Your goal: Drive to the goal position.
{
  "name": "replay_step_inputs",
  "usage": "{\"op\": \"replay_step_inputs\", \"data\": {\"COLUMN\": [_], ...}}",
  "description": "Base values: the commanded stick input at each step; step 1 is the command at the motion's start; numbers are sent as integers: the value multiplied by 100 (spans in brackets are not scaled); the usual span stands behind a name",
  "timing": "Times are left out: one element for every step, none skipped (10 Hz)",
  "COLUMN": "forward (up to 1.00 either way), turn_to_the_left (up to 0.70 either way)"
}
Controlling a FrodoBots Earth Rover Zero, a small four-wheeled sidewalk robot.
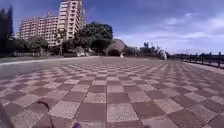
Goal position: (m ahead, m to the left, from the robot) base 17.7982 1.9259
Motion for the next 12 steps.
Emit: {"op": "replay_step_inputs", "data": {"forward": [70,70,70,70,70,70,70,70,70,70,70,70], "turn_to_the_left": [0,0,0,0,0,0,0,0,0,0,0,0]}}
